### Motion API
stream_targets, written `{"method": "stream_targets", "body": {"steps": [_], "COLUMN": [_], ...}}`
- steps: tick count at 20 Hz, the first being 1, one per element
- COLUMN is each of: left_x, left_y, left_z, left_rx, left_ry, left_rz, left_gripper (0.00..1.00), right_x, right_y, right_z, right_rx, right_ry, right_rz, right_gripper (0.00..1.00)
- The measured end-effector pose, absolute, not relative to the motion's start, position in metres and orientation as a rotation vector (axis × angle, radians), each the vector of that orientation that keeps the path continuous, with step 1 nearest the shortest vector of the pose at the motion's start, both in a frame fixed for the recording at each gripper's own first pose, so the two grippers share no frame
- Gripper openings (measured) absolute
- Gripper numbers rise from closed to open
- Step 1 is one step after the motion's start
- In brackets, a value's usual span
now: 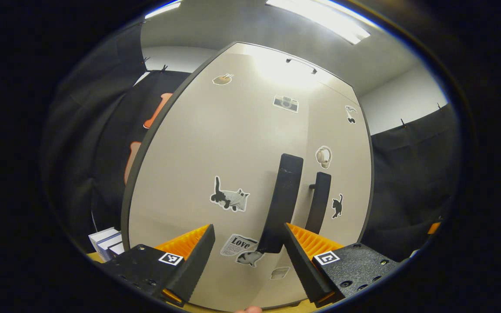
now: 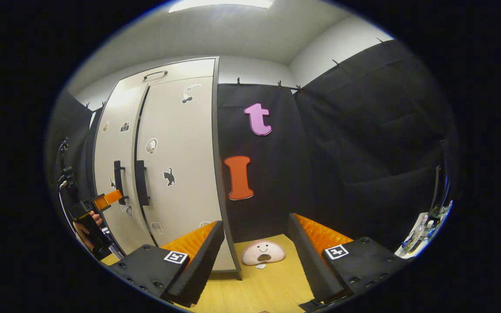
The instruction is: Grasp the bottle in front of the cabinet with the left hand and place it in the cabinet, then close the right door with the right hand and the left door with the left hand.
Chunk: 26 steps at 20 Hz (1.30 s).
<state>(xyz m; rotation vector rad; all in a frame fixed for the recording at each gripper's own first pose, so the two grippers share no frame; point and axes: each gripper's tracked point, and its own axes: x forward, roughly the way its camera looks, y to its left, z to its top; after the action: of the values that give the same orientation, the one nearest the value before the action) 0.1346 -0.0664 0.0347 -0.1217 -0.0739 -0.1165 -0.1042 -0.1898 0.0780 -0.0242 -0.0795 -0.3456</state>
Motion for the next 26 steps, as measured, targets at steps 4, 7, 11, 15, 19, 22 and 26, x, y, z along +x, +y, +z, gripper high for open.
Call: {"method": "stream_targets", "body": {"steps": [4,7,11,15,19,22,26], "left_x": [0.137,0.133,0.108,0.077,0.044,0.021,-0.009], "left_y": [-0.068,-0.068,-0.063,-0.05,-0.036,-0.024,-0.005], "left_z": [0.036,0.039,0.049,0.06,0.066,0.066,0.063], "left_rx": [-0.094,-0.089,-0.091,-0.058,-0.028,-0.019,0.028], "left_ry": [-0.07,-0.07,-0.086,-0.1,-0.108,-0.107,-0.1], "left_rz": [-0.127,-0.129,-0.118,-0.078,-0.03,0.011,0.082], "left_gripper": [0.94,0.94,0.94,0.94,0.94,0.94,0.94], "right_x": [-0.105,-0.101,-0.09,-0.076,-0.064,-0.062,-0.058], "right_y": [-0.189,-0.183,-0.17,-0.151,-0.125,-0.108,-0.089], "right_z": [0.076,0.075,0.074,0.066,0.06,0.058,0.057], "right_rx": [-0.024,-0.022,-0.02,-0.013,-0.009,-0.015,-0.025], "right_ry": [-0.072,-0.068,-0.062,-0.042,-0.03,-0.024,-0.023], "right_rz": [-0.347,-0.322,-0.273,-0.196,-0.095,-0.036,0.025], "right_gripper": [0.98,0.98,0.98,0.98,0.98,0.89,0.89]}}
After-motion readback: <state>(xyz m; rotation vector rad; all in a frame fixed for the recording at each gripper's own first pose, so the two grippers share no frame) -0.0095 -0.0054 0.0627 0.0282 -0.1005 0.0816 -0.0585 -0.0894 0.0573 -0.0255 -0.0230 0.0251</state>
